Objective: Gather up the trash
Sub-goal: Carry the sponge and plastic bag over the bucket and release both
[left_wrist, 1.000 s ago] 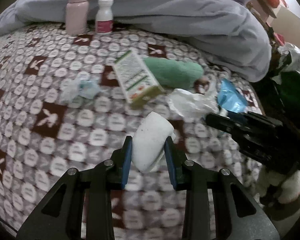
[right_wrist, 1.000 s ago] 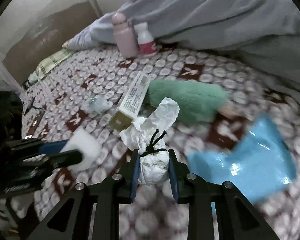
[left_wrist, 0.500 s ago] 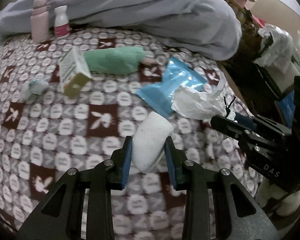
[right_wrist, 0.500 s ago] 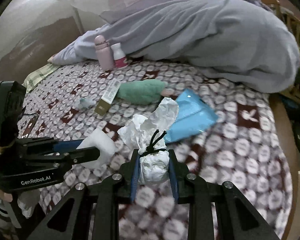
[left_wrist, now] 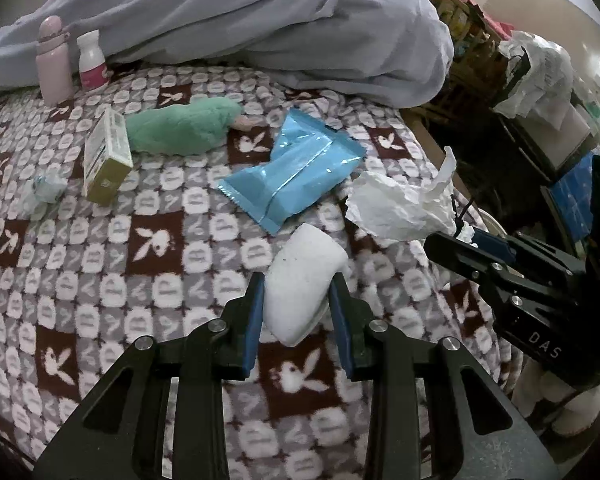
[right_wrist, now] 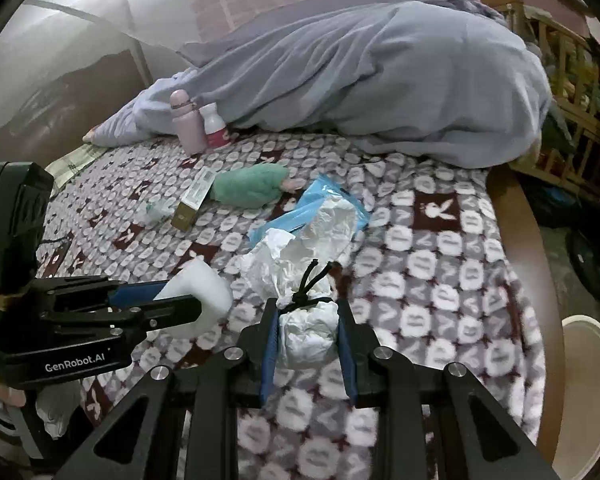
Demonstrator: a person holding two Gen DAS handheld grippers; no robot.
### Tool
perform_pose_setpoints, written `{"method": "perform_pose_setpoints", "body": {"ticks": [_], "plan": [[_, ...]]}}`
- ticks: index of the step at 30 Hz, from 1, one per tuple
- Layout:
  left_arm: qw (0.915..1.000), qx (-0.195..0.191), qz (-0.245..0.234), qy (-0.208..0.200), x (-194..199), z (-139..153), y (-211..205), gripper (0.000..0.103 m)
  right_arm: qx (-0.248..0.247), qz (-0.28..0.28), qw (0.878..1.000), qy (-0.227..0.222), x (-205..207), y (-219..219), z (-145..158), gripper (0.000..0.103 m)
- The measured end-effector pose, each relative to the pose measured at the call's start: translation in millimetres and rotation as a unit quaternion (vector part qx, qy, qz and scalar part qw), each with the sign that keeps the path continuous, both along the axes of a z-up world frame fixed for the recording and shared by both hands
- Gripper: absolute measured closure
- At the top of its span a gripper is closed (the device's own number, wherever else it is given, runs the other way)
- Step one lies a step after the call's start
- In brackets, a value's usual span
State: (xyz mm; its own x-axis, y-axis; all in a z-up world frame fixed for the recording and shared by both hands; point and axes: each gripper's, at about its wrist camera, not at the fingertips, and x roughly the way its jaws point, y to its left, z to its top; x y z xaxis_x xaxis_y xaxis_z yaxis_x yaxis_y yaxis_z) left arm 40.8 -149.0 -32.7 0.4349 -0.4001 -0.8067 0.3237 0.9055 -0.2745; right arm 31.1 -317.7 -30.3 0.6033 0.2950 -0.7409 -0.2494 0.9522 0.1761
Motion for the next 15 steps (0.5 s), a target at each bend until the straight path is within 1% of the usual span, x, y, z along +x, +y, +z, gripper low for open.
{"method": "perform_pose_setpoints", "body": {"ticks": [15], "plan": [[0.9999,-0.004,-0.014,-0.001,2,4,-38,0.074,0.004,-0.036,0.999,0.001,-13,-41,-1,0.077]]}}
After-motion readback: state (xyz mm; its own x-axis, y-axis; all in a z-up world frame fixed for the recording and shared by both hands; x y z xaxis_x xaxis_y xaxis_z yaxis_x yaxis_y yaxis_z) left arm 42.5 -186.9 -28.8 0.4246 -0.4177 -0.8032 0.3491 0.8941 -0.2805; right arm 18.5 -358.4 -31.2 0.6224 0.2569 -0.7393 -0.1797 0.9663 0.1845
